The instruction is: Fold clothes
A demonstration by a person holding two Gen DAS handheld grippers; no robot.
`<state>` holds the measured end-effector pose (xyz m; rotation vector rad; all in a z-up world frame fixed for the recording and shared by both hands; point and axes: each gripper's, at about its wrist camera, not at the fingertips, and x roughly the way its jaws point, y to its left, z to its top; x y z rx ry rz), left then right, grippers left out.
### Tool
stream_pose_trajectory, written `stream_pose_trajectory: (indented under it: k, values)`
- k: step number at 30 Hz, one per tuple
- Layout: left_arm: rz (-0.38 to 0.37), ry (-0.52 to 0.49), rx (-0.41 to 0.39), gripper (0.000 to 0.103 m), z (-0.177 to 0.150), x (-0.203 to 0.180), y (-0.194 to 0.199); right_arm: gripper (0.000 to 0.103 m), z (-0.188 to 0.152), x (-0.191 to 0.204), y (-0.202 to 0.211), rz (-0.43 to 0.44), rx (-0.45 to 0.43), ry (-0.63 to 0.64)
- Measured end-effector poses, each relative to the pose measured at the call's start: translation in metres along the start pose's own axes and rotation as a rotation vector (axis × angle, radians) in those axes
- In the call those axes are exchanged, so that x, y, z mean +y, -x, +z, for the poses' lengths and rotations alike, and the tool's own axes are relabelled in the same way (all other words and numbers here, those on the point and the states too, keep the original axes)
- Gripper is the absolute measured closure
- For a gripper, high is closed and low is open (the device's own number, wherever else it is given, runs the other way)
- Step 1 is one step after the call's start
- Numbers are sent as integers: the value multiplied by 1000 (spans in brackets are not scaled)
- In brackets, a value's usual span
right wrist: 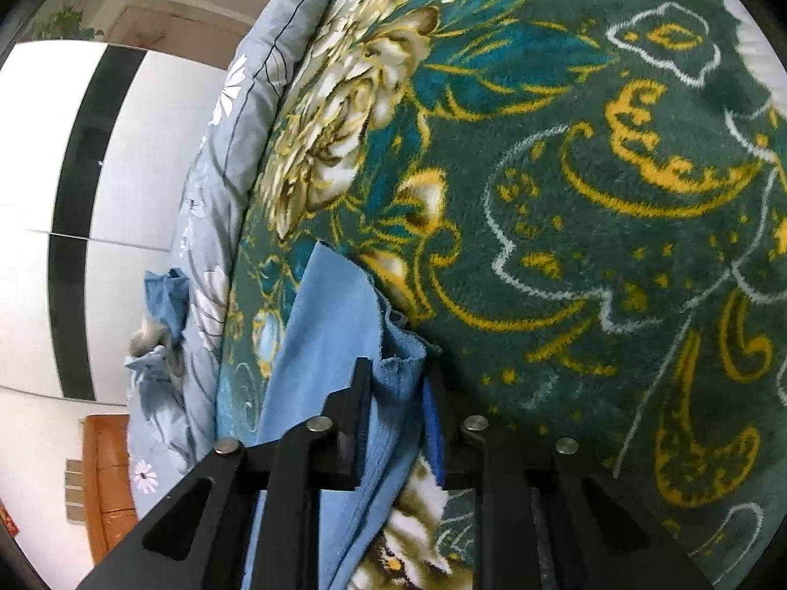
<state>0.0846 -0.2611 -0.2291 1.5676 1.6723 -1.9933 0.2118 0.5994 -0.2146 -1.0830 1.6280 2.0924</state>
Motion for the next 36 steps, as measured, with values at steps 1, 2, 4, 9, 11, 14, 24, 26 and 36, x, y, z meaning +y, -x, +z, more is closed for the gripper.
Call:
stream_pose_trajectory:
  k: [1, 2, 4, 9, 11, 14, 24, 26, 36]
  values:
    - [-6, 7, -7, 32, 0, 0, 0, 93, 1, 0, -1, 11, 6, -4]
    - [-17, 11, -18, 32, 1, 0, 0, 94, 3, 0, -2, 23, 10, -9]
    - [-24, 7, -45, 34, 1, -1, 1, 96, 6, 3, -1, 51, 14, -7]
    - [47, -51, -98, 61, -2, -6, 4, 97, 12, 17, 3, 95, 26, 34]
    - [35, -67, -112, 80, -4, -8, 9, 97, 16, 22, 5, 105, 29, 44]
    - [-23, -87, -124, 81, -9, -12, 22, 98, 21, 28, 12, 141, 17, 53]
    - [-22, -40, -48, 73, -18, 21, 34, 98, 24, 6, 1, 34, 30, 18]
    - [-40, -33, -51, 50, -21, 23, 44, 98, 24, 20, 7, 29, 24, 60]
    - [-10, -188, -187, 38, -56, -6, 90, 98, -34, 150, 27, -2, 14, 486]
